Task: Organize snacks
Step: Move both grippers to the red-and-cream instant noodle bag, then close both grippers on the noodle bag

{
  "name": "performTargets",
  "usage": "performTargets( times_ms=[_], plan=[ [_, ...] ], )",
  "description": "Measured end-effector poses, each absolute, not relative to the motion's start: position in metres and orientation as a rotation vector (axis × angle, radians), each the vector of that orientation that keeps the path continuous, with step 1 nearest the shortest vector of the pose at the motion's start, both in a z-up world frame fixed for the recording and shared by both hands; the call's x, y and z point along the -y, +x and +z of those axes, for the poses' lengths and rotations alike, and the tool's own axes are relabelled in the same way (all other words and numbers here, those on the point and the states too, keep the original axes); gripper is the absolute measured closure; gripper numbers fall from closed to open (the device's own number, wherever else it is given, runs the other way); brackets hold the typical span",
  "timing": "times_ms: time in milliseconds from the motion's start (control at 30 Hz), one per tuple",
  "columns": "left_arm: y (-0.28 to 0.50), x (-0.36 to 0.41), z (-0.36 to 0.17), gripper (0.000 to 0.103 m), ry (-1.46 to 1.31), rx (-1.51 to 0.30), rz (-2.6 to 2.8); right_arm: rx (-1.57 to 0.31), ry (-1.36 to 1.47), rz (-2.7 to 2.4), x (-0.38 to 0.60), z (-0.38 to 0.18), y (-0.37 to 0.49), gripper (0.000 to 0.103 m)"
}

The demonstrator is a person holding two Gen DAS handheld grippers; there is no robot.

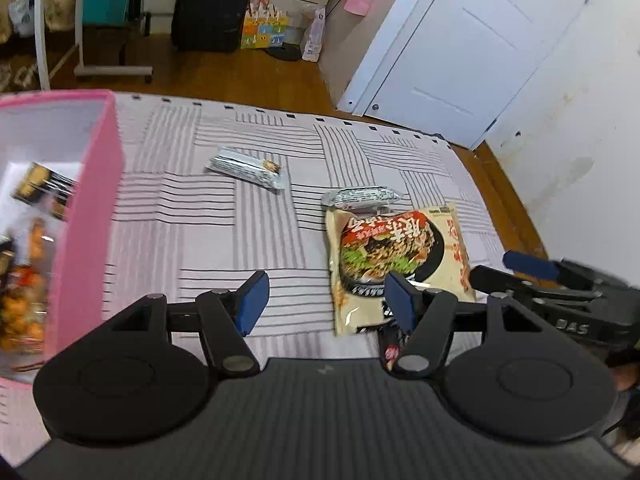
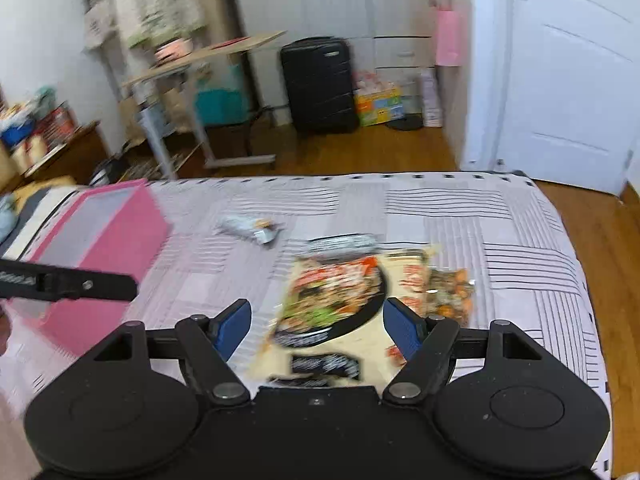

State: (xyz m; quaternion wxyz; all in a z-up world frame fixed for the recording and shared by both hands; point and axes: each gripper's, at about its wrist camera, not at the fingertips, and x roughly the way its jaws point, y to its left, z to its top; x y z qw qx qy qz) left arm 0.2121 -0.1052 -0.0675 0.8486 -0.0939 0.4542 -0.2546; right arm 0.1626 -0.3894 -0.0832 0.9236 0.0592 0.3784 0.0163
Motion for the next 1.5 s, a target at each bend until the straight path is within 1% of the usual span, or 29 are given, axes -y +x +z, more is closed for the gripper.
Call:
performTargets(
  times_ms=[233, 300, 400, 533, 667, 733, 767, 800, 833, 867, 900, 933, 967, 1067, 1133, 1200, 1333, 1367, 1400, 1433, 1467, 1500],
  plan=[
    [0.232, 0.145, -0.112, 0.040, -0.217, -0.948, -0.569, -0.775, 0.209, 0.031, 0.418, -0.096, 0.177, 0.027],
    [0.240, 0.156, -0.127, 0.040, -0.234, -0.977, -0.584, -0.798, 0.217, 0.006, 0.422, -0.105, 0.182, 0.030],
    [0.245, 0.163, -0.147, 0.040, -0.275, -0.962, -0.552, -0.810, 0.208, -0.041, 0.429, -0.120, 0.188, 0.031],
    [0.252, 0.174, -0.161, 0.040, -0.243, -0.924, -0.530, -0.843, 0.192, -0.066, 0.436, -0.138, 0.196, 0.032],
    [0.259, 0.179, -0.172, 0.040, -0.277, -0.953, -0.565, -0.886, 0.133, -0.076, 0.436, -0.152, 0.202, 0.036],
    [0.259, 0.182, -0.180, 0.039, -0.277, -0.972, -0.582, -0.899, 0.131, -0.083, 0.436, -0.154, 0.200, 0.039],
    [0.258, 0.183, -0.182, 0.034, -0.285, -0.974, -0.585, -0.897, 0.137, -0.079, 0.437, -0.153, 0.199, 0.041],
    [0.258, 0.183, -0.184, 0.033, -0.300, -0.976, -0.590, -0.898, 0.150, -0.070, 0.438, -0.153, 0.198, 0.045],
    [0.257, 0.184, -0.186, 0.033, -0.315, -0.984, -0.599, -0.901, 0.167, -0.066, 0.440, -0.153, 0.199, 0.046],
    [0.257, 0.185, -0.187, 0.033, -0.327, -0.995, -0.608, -0.903, 0.199, -0.055, 0.444, -0.153, 0.199, 0.051],
    [0.257, 0.185, -0.188, 0.035, -0.339, -1.004, -0.619, -0.904, 0.235, -0.043, 0.447, -0.153, 0.199, 0.058],
    [0.256, 0.186, -0.189, 0.037, -0.350, -1.009, -0.631, -0.907, 0.286, -0.027, 0.452, -0.154, 0.199, 0.061],
    [0.256, 0.187, -0.191, 0.042, -0.362, -1.020, -0.642, -0.911, 0.318, -0.023, 0.454, -0.154, 0.198, 0.061],
    [0.254, 0.186, -0.195, 0.048, -0.413, -1.040, -0.659, -0.925, 0.330, -0.015, 0.456, -0.157, 0.198, 0.061],
    [0.253, 0.187, -0.196, 0.049, -0.407, -1.038, -0.663, -0.932, 0.328, -0.019, 0.454, -0.158, 0.198, 0.061],
    [0.251, 0.188, -0.195, 0.049, -0.404, -1.037, -0.661, -0.940, 0.334, -0.022, 0.453, -0.159, 0.198, 0.057],
    [0.249, 0.191, -0.191, 0.049, -0.377, -1.052, -0.657, -0.960, 0.444, -0.013, 0.466, -0.167, 0.199, 0.056],
    [0.250, 0.191, -0.191, 0.049, -0.380, -1.058, -0.654, -0.966, 0.479, -0.016, 0.471, -0.169, 0.199, 0.050],
    [0.251, 0.191, -0.192, 0.049, -0.385, -1.063, -0.651, -0.977, 0.504, -0.029, 0.476, -0.173, 0.200, 0.035],
    [0.252, 0.190, -0.193, 0.049, -0.392, -1.067, -0.649, -0.991, 0.530, -0.049, 0.481, -0.177, 0.202, 0.029],
    [0.252, 0.189, -0.194, 0.049, -0.399, -1.069, -0.648, -0.994, 0.552, -0.046, 0.484, -0.180, 0.203, 0.027],
    [0.253, 0.188, -0.195, 0.049, -0.410, -1.073, -0.645, -0.987, 0.603, -0.032, 0.488, -0.182, 0.203, 0.033]
  ],
)
